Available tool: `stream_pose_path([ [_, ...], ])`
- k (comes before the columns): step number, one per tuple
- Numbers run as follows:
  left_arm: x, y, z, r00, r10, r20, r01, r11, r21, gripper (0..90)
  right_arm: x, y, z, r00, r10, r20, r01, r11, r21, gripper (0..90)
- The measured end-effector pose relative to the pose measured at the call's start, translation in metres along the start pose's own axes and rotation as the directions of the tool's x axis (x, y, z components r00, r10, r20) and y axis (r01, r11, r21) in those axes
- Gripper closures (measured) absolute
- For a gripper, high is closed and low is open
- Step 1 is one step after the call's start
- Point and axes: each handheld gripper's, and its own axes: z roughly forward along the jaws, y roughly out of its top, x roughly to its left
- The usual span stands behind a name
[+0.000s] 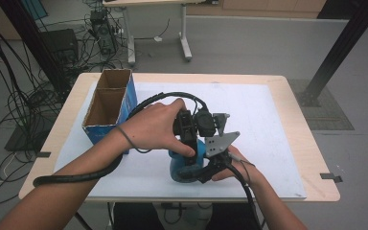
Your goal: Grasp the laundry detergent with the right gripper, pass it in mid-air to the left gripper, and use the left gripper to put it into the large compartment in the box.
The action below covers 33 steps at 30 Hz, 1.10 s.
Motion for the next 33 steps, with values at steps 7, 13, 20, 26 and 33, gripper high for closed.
stream_pose_path([
  [7, 0.0016, -0.001, 0.0009, 1.0, -0.007, 0.002, 0.007, 1.0, -0.003, 35.9, -0.0016, -0.0008, 0.001, 1.0, 0.006, -0.004, -0.006, 1.0, -0.002, 42.1],
  [13, 0.0023, -0.0014, 0.0012, 1.0, -0.01, -0.001, 0.01, 0.9999, -0.005, 35.9, -0.0032, -0.001, 0.0011, 1.0, 0.007, -0.005, -0.007, 1.0, -0.001, 42.1],
  [20, 0.004, -0.0015, 0.0003, 0.9999, -0.011, -0.002, 0.011, 0.9999, -0.006, 35.9, -0.0048, -0.0003, 0.0011, 1.0, 0.003, -0.003, -0.003, 1.0, -0.003, 42.1],
  [26, 0.0051, -0.0015, 0.0019, 0.9998, -0.017, 0.001, 0.017, 0.9998, -0.005, 35.8, -0.0056, -0.0009, 0.001, 1.0, 0.006, -0.004, -0.006, 1.0, 0.0, 42.0],
  [33, 0.0055, -0.0006, 0.002, 0.9998, -0.019, -0.002, 0.019, 0.9998, -0.006, 35.8, -0.0064, -0.0024, 0.0006, 0.9999, 0.01, -0.005, -0.01, 1.0, -0.004, 42.1],
])
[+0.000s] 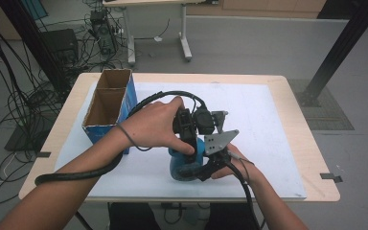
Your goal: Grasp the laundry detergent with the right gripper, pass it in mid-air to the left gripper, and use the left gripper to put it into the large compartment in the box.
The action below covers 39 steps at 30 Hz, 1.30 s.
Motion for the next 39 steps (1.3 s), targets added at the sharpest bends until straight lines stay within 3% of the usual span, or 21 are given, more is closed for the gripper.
stream_pose_path([
  [39, 0.0031, 0.0009, -0.0004, 1.0, -0.009, -0.002, 0.009, 0.9999, 0.007, 35.9, -0.0053, 0.0009, 0.0004, 1.0, -0.006, -0.004, 0.006, 1.0, 0.001, 42.0],
])
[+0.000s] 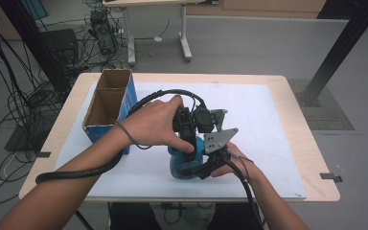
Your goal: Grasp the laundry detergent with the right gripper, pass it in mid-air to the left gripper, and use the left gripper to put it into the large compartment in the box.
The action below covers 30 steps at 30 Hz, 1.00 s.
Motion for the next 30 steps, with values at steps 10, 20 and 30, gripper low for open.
stream_pose_path([
  [10, -0.0021, 0.0003, -0.0018, 0.9999, -0.004, -0.01, 0.004, 1.0, 0.0, 35.9, -0.001, 0.001, -0.0002, 1.0, -0.008, 0.002, 0.008, 1.0, -0.002, 42.0],
  [20, -0.0036, 0.001, -0.0028, 0.9999, -0.005, -0.016, 0.005, 1.0, 0.003, 36.0, -0.0017, 0.0007, -0.0005, 1.0, -0.009, 0.001, 0.009, 1.0, -0.008, 42.0],
  [30, -0.0039, 0.0005, -0.0048, 0.9998, -0.005, -0.017, 0.005, 1.0, -0.001, 36.0, -0.0013, -0.0021, 0.0011, 1.0, 0.004, -0.005, -0.004, 1.0, -0.027, 41.8],
])
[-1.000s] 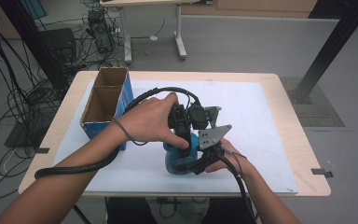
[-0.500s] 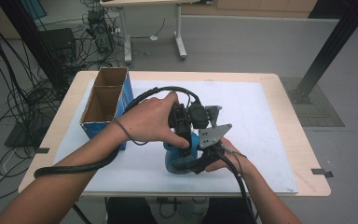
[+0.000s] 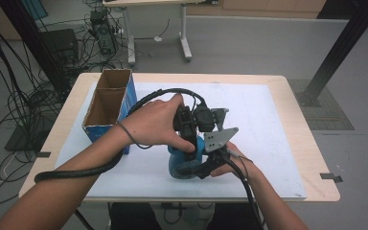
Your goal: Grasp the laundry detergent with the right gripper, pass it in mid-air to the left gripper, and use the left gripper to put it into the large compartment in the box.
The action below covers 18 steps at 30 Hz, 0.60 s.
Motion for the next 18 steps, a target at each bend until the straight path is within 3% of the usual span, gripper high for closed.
stream_pose_path([
  [18, -0.0004, 0.0003, -0.0025, 0.9999, -0.011, -0.006, 0.011, 0.9999, 0.006, 36.2, 0.0018, -0.0047, 0.0005, 0.9999, 0.011, 0.013, -0.01, 1.0, -0.03, 40.8],
])
